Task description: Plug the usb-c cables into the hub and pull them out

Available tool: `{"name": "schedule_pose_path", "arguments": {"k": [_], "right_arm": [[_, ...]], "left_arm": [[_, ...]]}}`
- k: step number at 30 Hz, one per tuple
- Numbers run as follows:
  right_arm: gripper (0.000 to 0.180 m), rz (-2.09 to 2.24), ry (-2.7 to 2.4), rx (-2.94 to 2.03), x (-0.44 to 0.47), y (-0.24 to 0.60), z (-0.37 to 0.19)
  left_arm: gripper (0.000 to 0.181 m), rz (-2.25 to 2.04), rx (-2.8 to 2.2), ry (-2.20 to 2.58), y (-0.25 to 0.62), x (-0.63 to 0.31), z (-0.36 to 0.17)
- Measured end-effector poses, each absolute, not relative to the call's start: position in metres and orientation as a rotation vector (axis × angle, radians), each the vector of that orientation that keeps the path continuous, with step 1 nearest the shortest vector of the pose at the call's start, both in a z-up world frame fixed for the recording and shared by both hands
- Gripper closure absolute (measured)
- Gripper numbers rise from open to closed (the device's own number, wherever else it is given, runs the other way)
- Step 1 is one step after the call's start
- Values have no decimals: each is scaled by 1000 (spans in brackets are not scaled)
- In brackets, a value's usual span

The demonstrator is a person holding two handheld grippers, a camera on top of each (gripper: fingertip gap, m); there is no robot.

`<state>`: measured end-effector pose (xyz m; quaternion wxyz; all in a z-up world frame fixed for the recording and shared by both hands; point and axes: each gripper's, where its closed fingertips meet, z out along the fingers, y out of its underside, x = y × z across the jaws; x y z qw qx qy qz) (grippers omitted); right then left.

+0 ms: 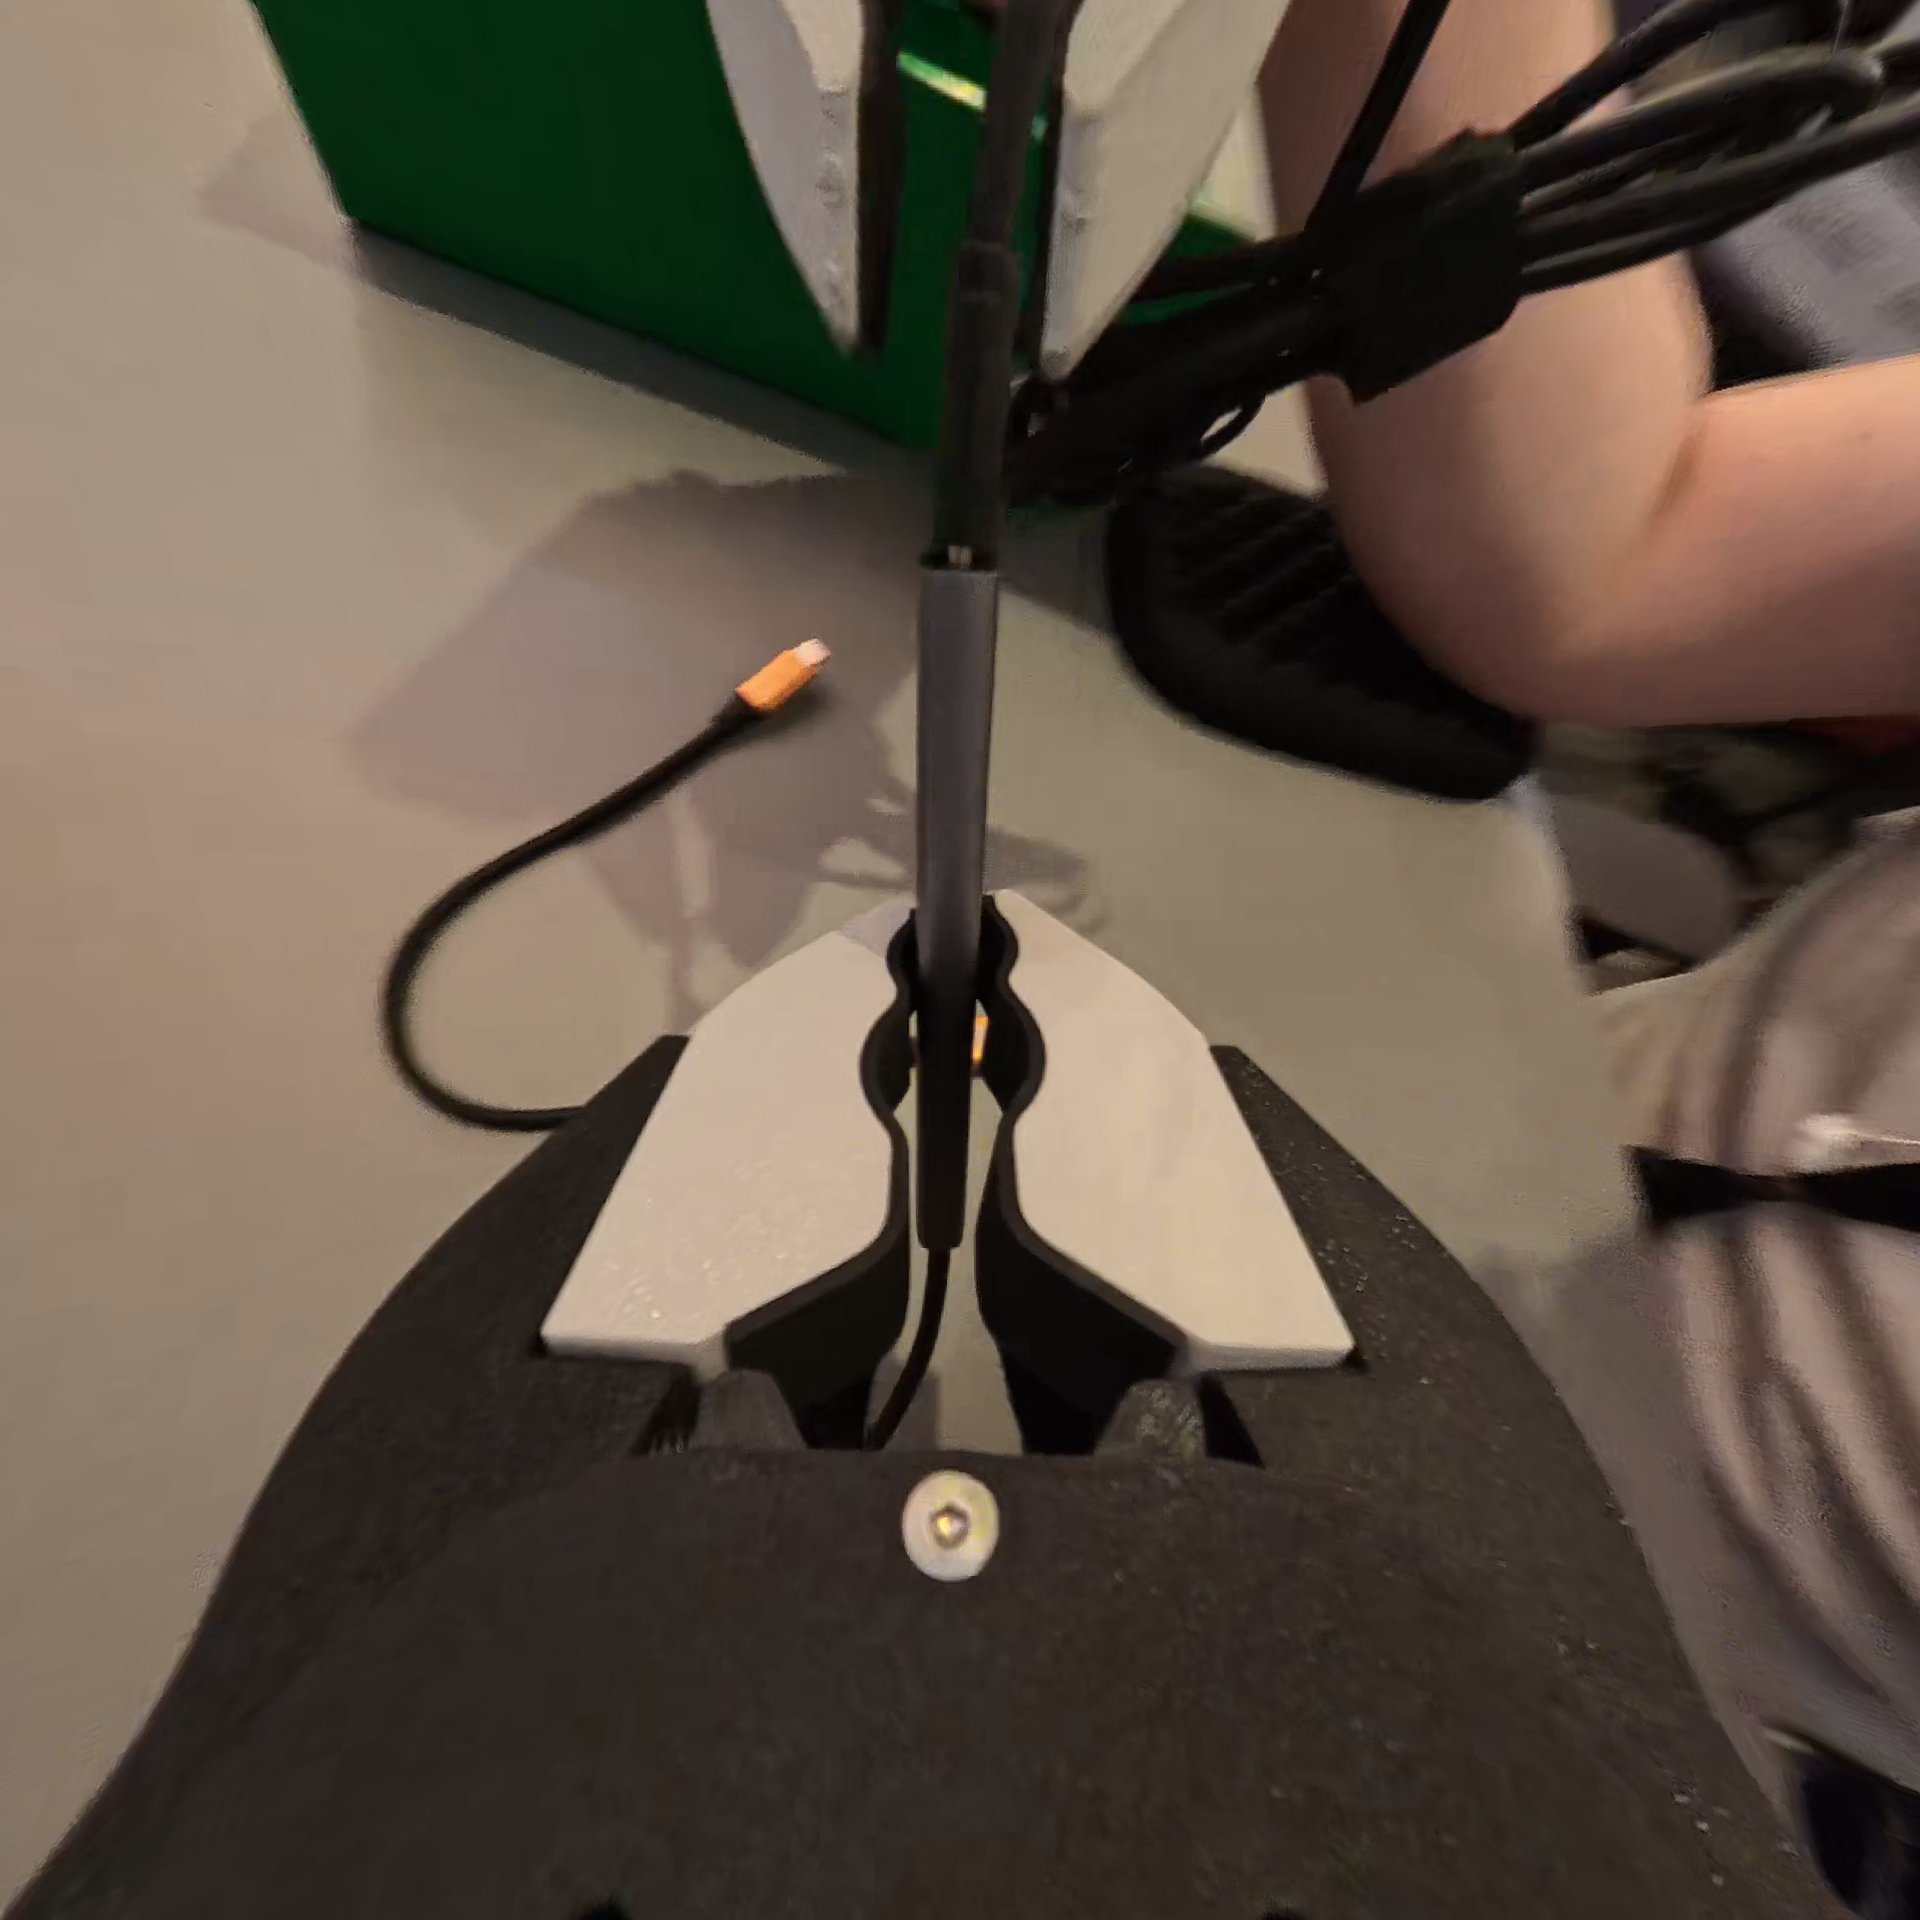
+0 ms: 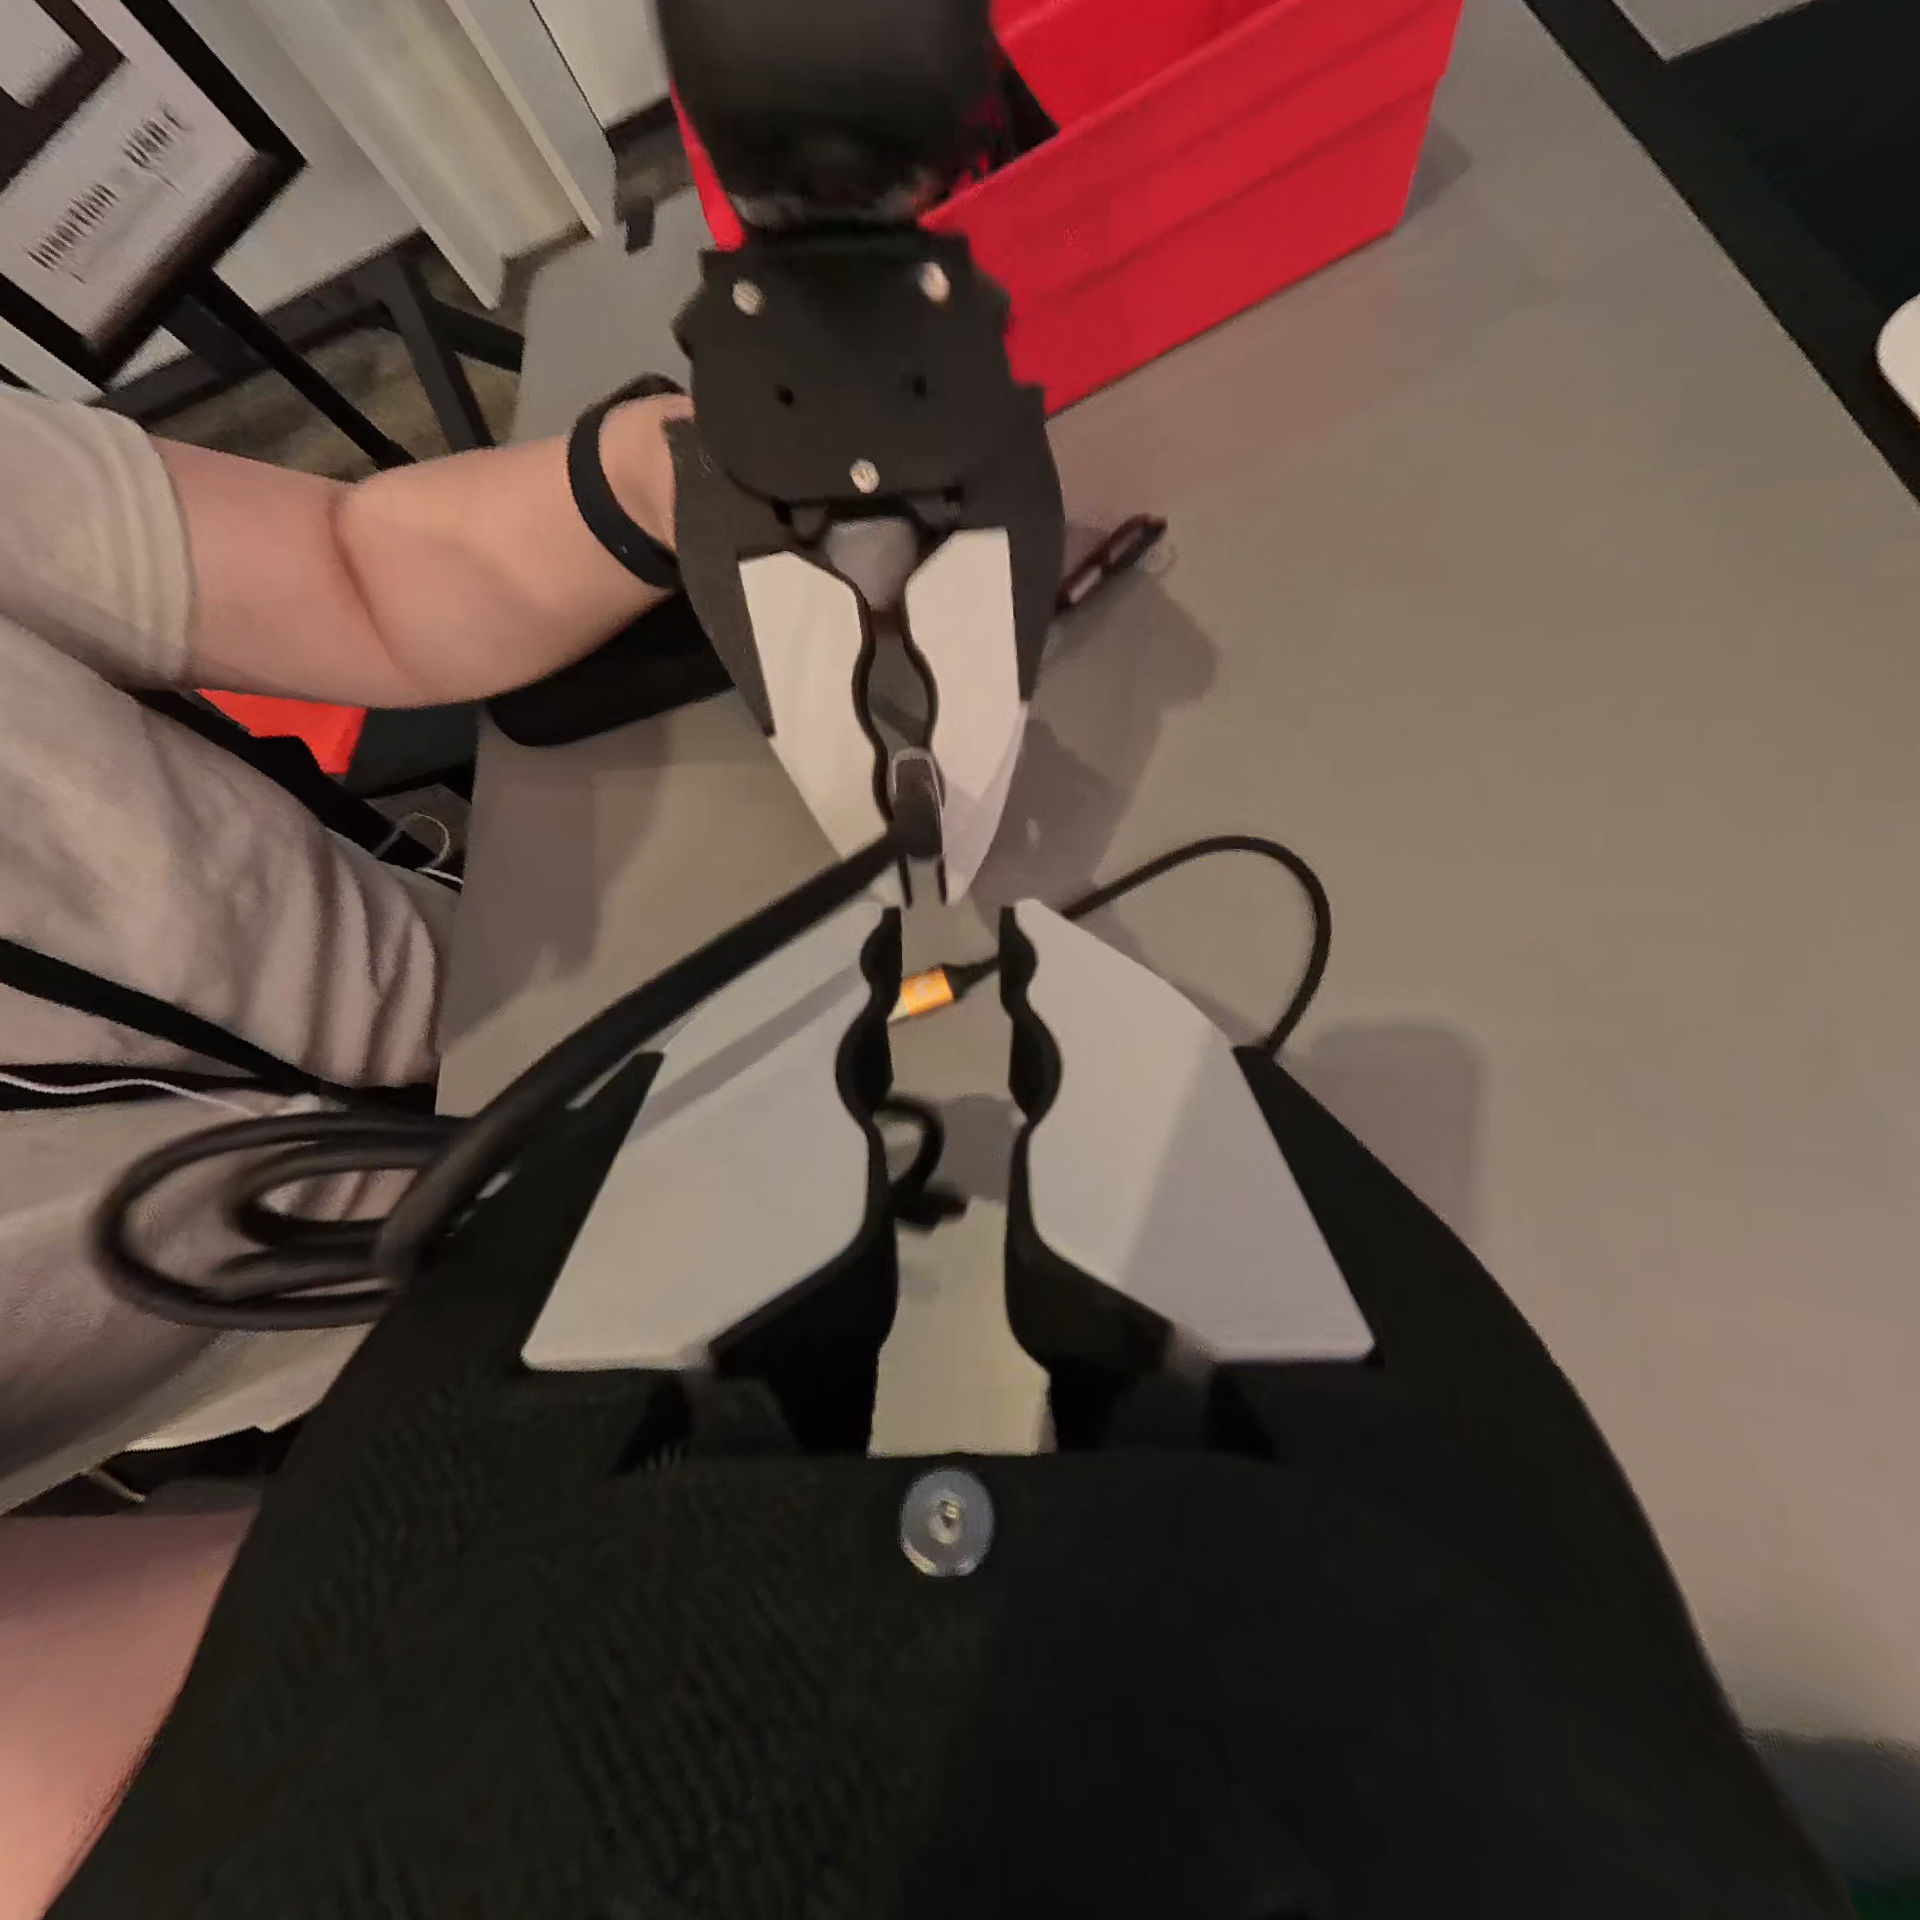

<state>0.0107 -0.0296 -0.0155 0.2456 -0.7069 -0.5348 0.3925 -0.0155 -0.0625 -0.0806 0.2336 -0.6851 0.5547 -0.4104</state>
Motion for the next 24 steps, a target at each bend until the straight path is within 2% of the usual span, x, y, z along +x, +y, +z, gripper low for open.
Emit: {"name": "schedule_pose_path", "arguments": {"k": [5, 12, 16, 20, 24], "right_arm": [[155, 1018, -1469, -1913, 41, -42, -4], [154, 935, -1470, -1949, 49, -40, -11], [154, 820, -1451, -2055, 45, -21, -31], [154, 617, -1416, -2255, 42, 4, -70], [154, 467, -1466, -2385, 30, 14, -110]], "left_arm": [[173, -512, -1661, 1637, -39, -26, -86], [173, -289, -1469, 1764, -56, -28, -88], [173, -217, -1367, 1752, -77, -33, -100], [173, 71, -1172, 1718, -73, -43, -103], [171, 62, -1176, 1761, -81, -40, -122]]}}
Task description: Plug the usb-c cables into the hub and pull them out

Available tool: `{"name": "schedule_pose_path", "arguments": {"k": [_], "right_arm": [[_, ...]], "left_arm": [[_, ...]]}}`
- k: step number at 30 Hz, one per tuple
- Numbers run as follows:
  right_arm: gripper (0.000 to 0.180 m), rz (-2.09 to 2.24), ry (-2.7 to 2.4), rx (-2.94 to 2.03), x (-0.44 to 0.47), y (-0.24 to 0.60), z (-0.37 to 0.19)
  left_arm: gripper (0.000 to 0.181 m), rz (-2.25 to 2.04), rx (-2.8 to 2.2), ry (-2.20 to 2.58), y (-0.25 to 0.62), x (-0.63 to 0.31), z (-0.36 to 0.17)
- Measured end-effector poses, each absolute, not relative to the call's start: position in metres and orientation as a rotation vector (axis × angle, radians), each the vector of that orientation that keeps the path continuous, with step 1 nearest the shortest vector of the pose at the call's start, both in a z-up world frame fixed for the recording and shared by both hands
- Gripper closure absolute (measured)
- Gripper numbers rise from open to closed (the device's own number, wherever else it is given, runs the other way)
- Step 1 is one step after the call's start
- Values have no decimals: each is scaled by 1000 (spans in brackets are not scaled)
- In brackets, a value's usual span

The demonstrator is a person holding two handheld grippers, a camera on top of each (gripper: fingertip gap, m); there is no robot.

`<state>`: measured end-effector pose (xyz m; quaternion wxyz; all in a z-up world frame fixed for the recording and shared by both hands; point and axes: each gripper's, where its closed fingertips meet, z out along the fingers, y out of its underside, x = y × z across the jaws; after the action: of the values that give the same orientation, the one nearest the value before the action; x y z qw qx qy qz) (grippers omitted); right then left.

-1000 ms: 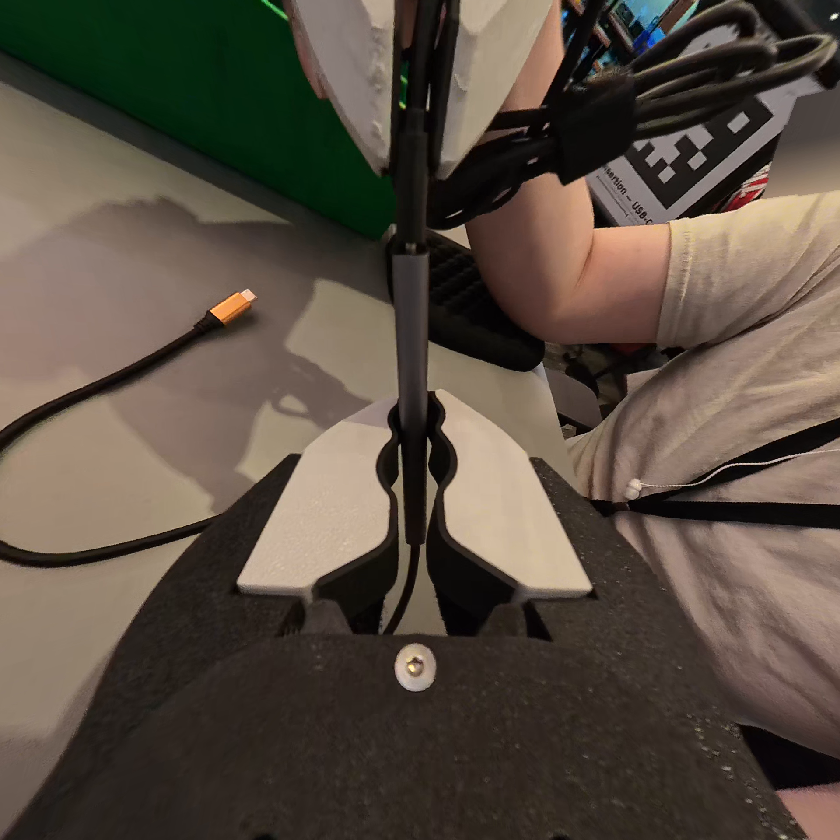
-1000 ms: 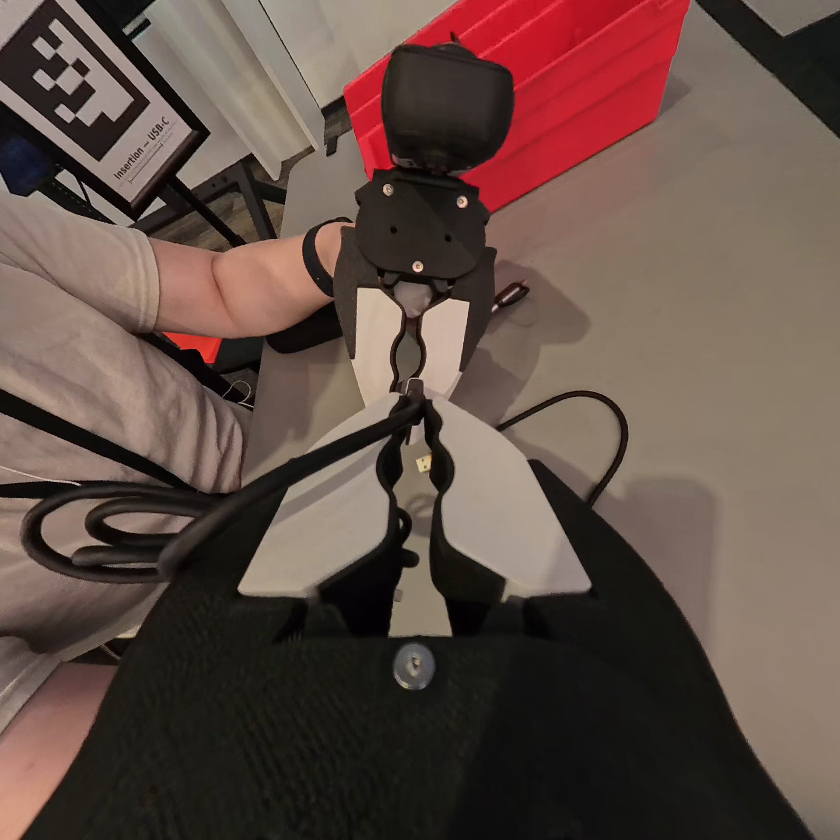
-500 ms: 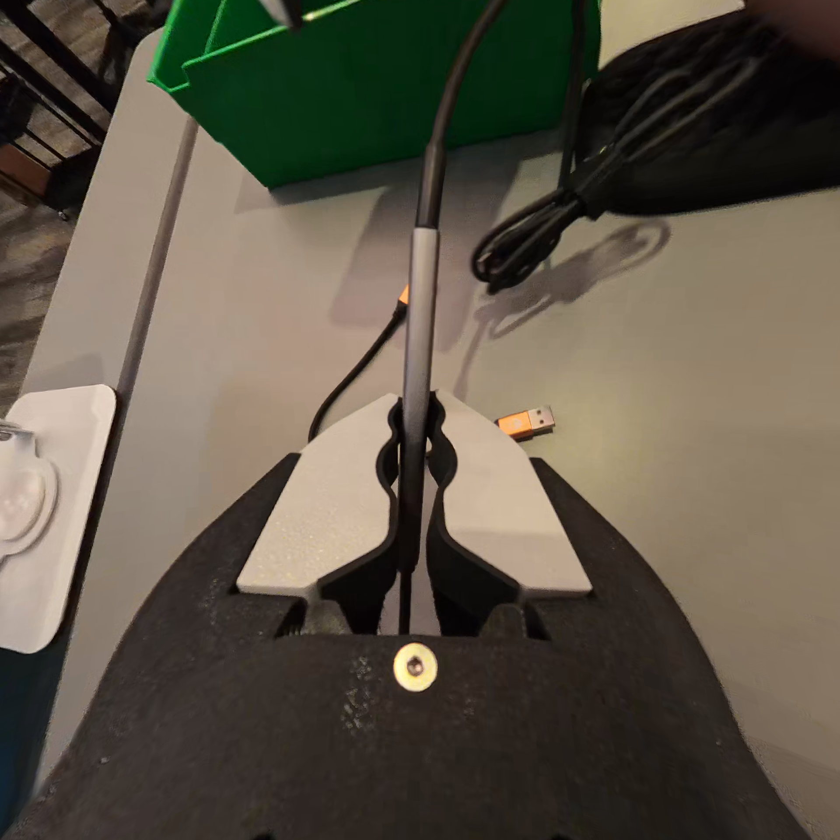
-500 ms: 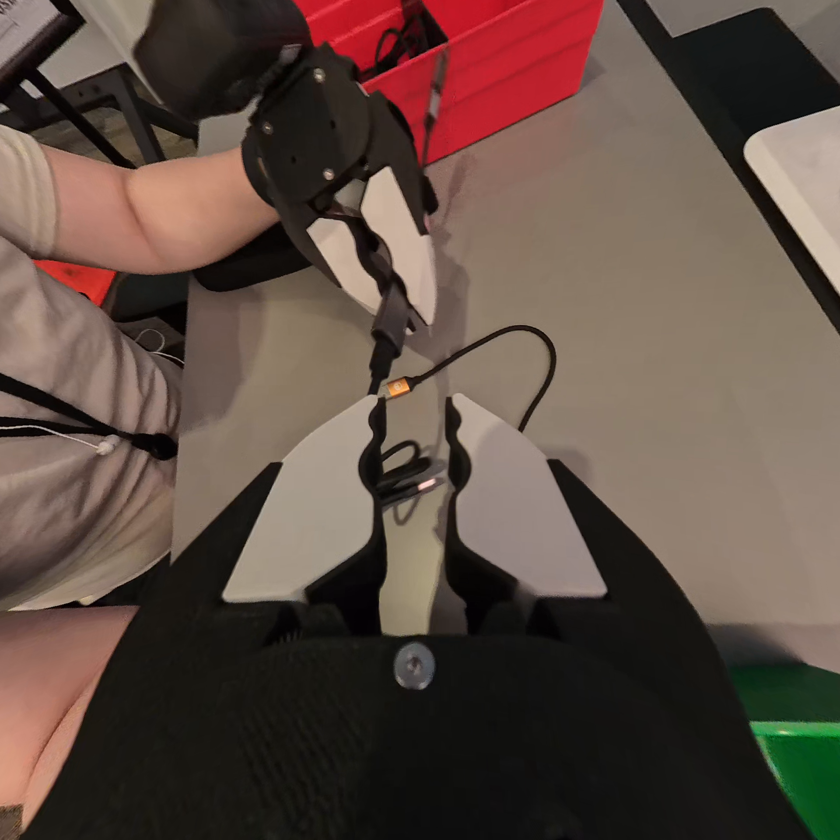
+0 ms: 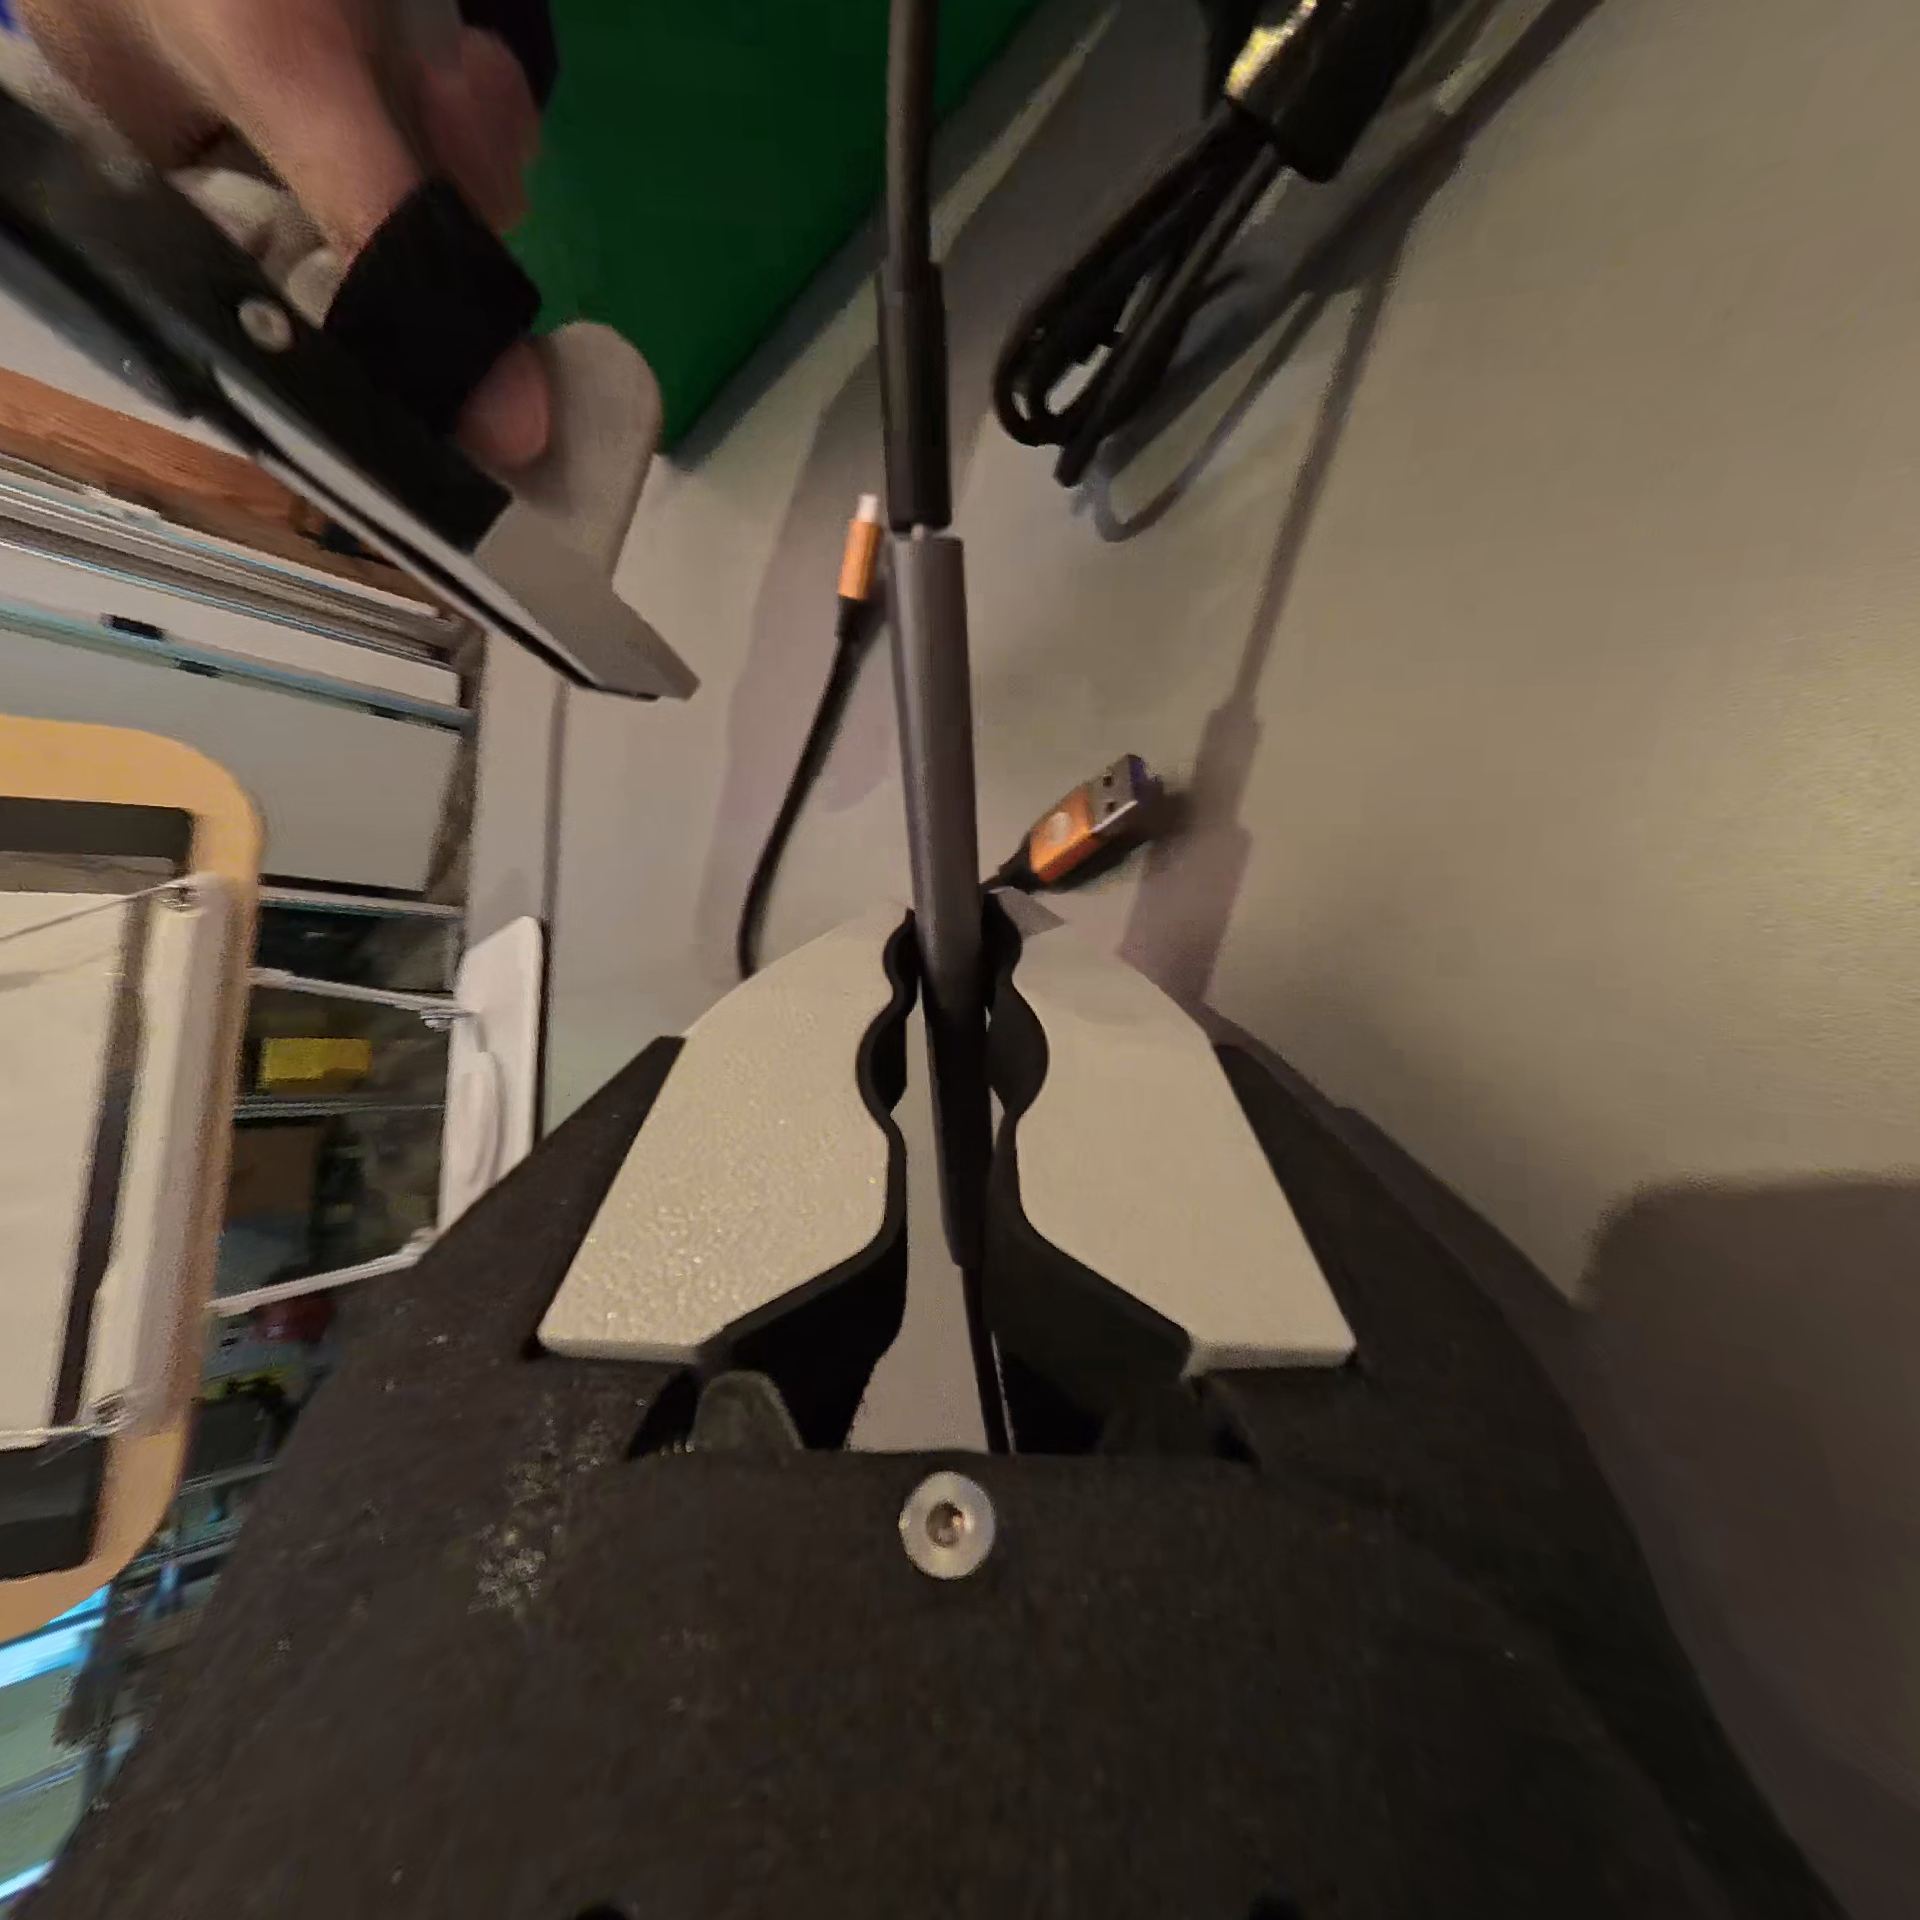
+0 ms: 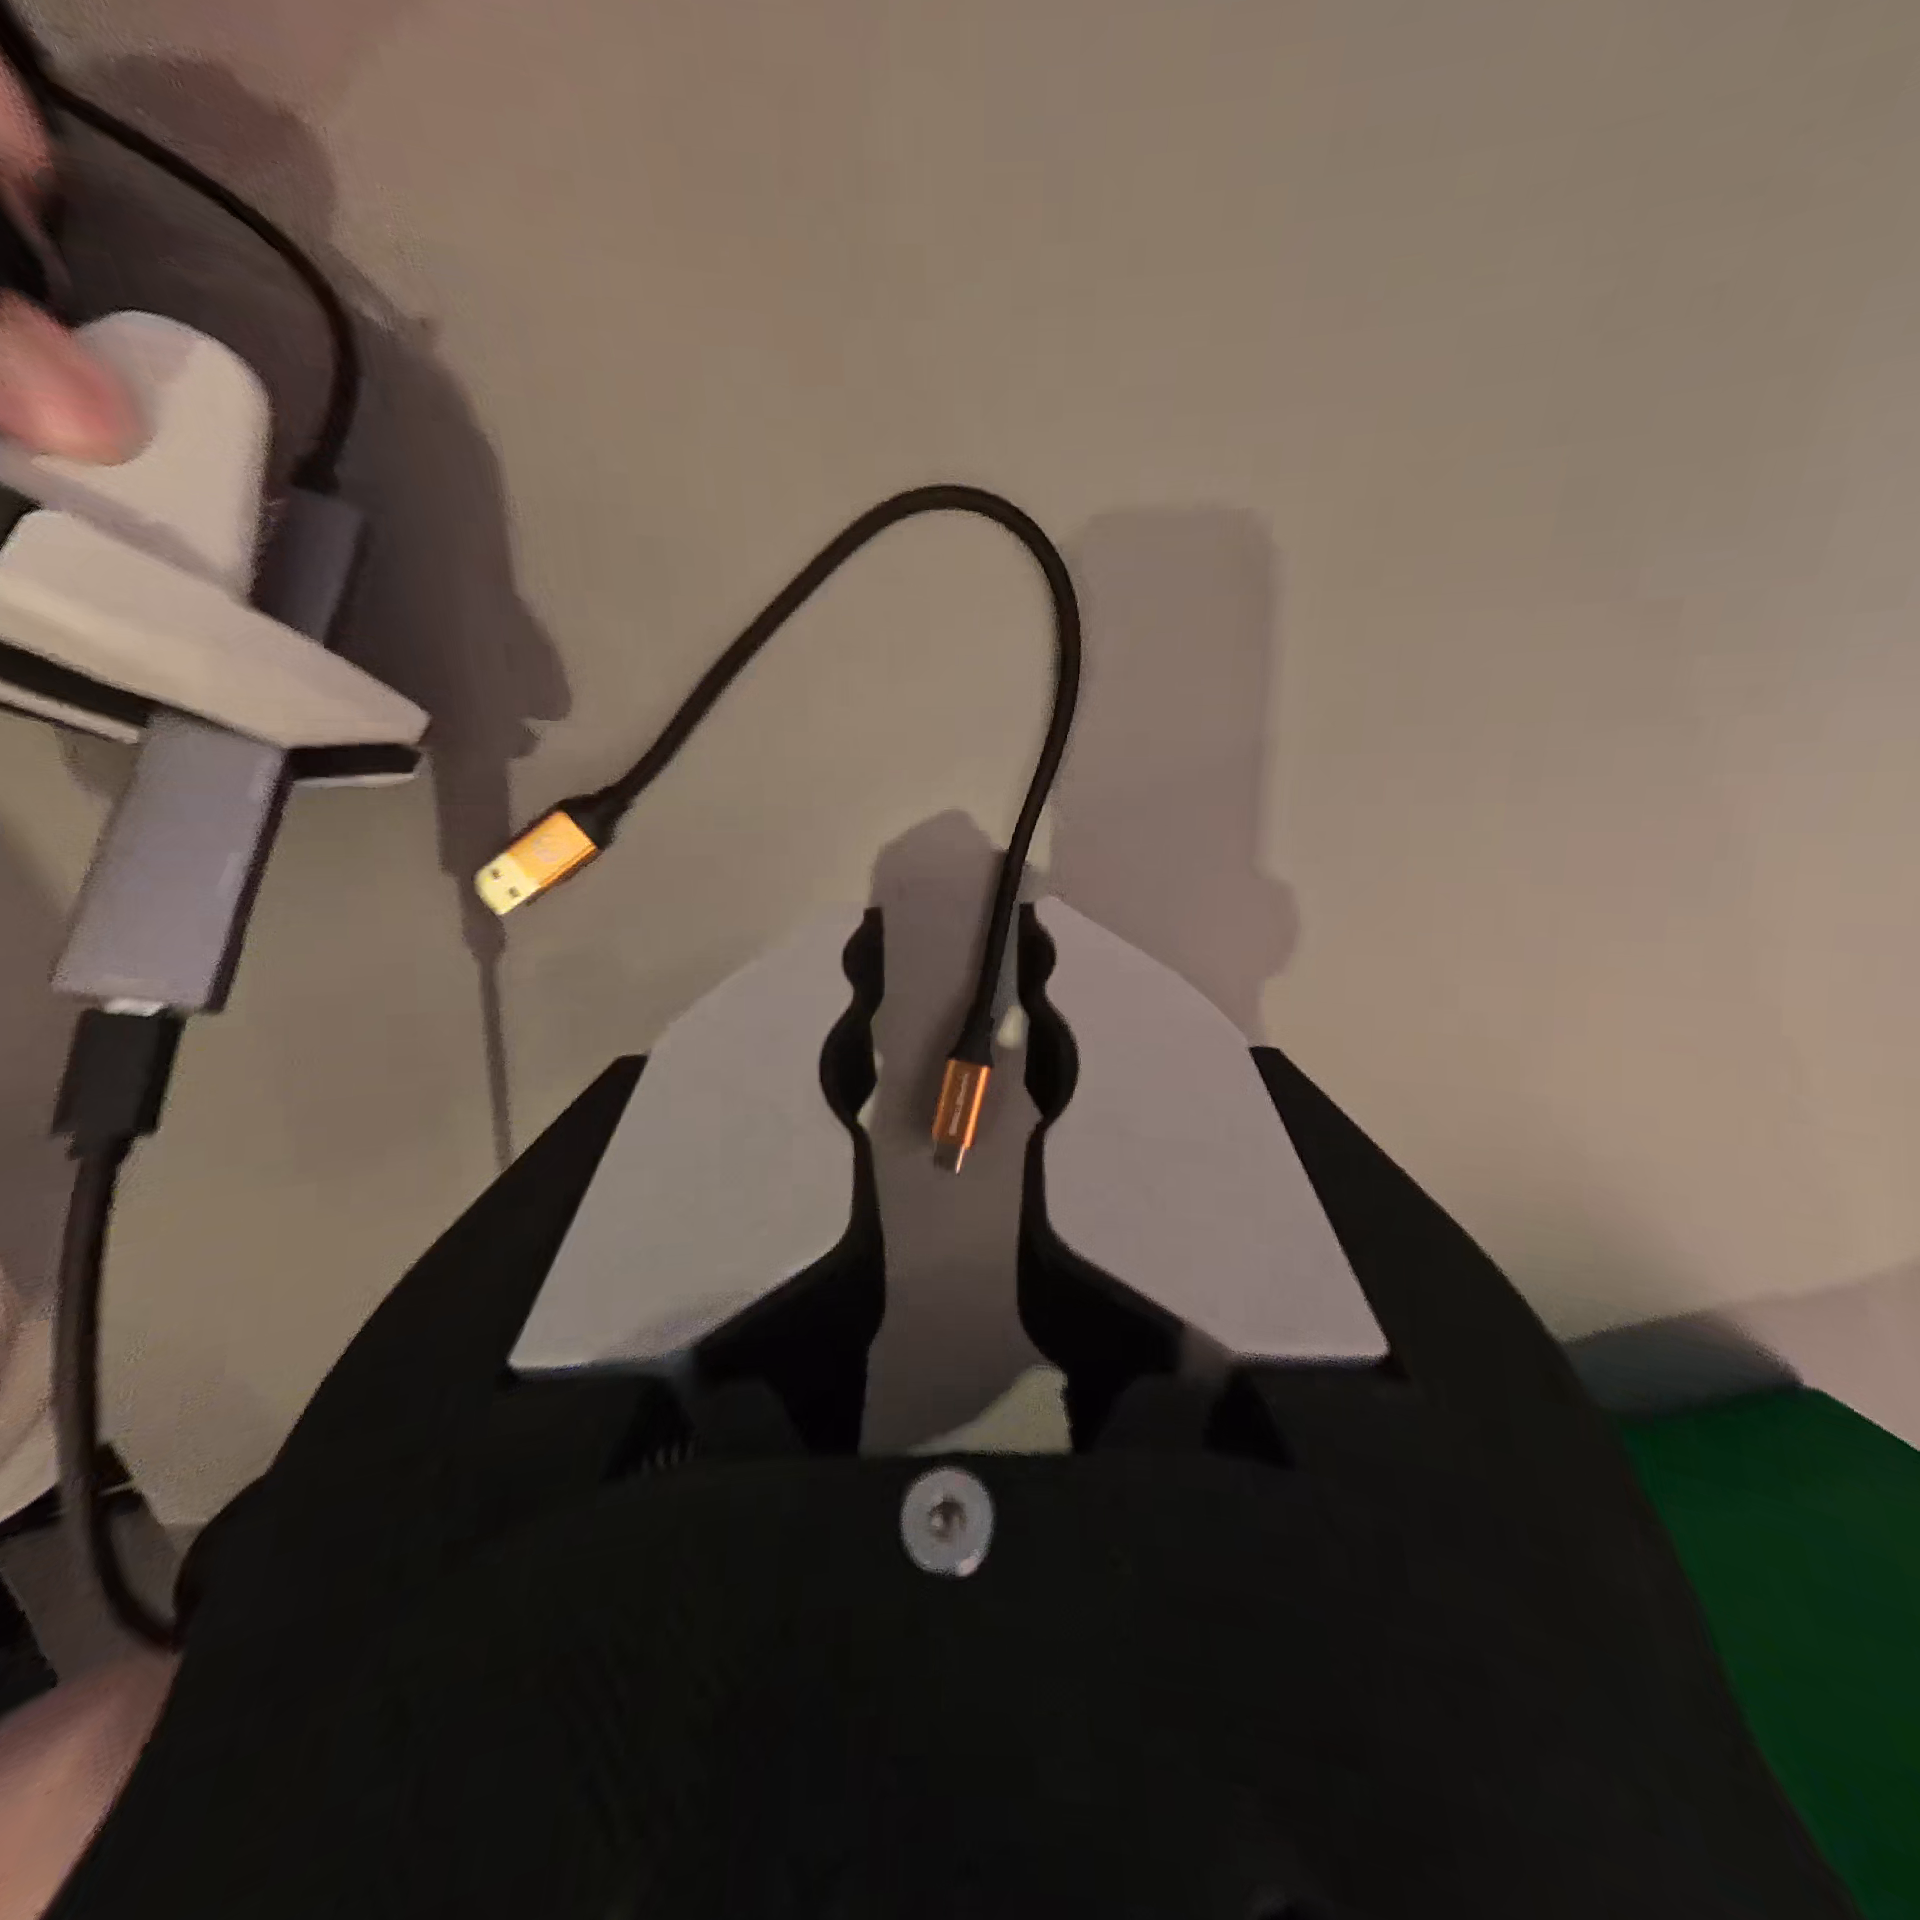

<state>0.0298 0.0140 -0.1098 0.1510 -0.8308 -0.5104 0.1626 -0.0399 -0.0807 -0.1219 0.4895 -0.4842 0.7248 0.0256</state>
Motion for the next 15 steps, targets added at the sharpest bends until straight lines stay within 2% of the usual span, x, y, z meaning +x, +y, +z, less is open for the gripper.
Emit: {"name": "schedule_pose_path", "arguments": {"k": [8, 12, 15], "right_arm": [[155, 312, -1517, -2415, 17, 31, -152], [162, 249, -1545, -2415, 18, 35, -162], [166, 249, -1528, -2411, 18, 38, -161]], "left_arm": [[158, -196, -1387, 1821, -98, -32, -145], [134, -322, -1472, 1807, -104, -31, -144], [126, -382, -1513, 1797, -107, -32, -141]]}}
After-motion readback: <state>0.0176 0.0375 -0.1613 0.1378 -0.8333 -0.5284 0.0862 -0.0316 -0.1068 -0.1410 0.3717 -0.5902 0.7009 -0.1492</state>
